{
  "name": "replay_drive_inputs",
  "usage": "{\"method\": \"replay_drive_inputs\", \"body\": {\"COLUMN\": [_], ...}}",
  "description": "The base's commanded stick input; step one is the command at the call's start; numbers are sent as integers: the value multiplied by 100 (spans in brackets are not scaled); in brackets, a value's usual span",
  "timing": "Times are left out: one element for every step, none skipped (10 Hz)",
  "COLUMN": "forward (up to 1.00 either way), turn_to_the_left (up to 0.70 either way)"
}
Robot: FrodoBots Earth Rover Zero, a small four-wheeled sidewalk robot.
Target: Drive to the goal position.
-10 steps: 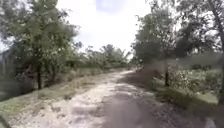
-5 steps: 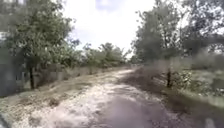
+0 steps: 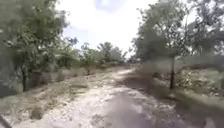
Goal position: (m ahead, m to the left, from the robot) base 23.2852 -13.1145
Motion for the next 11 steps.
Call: {"method": "replay_drive_inputs", "body": {"forward": [70, 70, 70, 70, 70, 70, 70, 70, 70, 70, 70], "turn_to_the_left": [24, 10, 0, 0, 0, 0, 0, 0, 0, 0, 0]}}
